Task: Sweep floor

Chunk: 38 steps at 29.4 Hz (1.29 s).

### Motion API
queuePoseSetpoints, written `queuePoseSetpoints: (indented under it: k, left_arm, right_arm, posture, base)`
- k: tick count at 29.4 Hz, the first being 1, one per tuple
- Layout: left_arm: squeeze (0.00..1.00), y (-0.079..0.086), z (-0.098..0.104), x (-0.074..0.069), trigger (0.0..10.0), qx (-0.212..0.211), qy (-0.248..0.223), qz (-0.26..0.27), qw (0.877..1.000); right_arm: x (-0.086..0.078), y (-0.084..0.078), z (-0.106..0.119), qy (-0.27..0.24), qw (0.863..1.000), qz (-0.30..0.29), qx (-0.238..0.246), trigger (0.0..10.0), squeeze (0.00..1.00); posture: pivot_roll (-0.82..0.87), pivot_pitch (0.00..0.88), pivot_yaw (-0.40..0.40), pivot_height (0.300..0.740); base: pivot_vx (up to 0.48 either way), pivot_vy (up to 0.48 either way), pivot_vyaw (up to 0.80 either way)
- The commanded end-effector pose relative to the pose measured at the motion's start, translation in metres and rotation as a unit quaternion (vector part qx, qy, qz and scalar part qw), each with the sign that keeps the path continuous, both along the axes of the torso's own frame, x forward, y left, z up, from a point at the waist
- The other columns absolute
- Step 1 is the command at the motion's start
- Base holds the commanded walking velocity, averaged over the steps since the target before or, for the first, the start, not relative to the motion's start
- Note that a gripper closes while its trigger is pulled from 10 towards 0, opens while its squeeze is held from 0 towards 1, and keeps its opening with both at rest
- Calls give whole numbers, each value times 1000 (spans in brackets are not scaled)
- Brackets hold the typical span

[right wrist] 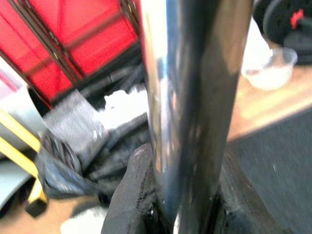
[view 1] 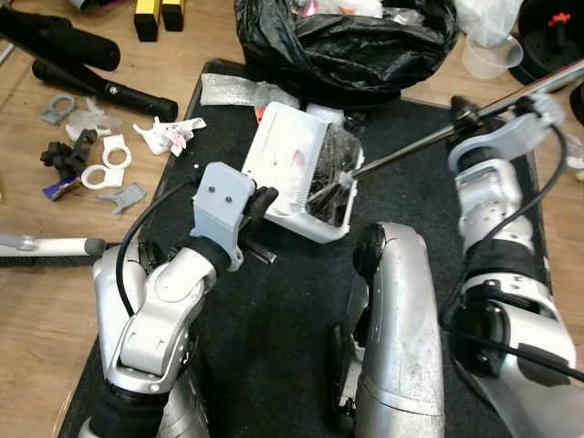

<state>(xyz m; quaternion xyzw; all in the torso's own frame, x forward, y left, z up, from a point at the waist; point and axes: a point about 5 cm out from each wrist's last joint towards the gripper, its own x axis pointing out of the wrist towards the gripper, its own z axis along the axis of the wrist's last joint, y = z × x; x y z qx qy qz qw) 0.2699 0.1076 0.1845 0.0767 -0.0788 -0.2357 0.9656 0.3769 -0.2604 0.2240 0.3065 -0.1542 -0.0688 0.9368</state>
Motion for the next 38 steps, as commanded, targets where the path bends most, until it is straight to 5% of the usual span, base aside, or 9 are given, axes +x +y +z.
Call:
queuePoseSetpoints:
  k: [1, 38]
  left_arm:
    - [0, -2, -3, 2, 10000, 2, -3, -2, 1000]
    - [0, 20, 2, 38, 10000, -34, -11, 94, 995]
  right_arm:
    - [-9, -12, 21, -62, 998, 0, 20, 10000, 0]
    - [-29, -11, 44, -81, 996, 36, -20, 10000, 0]
  posture:
    - [-154, 193, -134, 315]
    - [-168, 99, -164, 430]
  base:
    - [0, 0, 0]
    - [0, 0, 0]
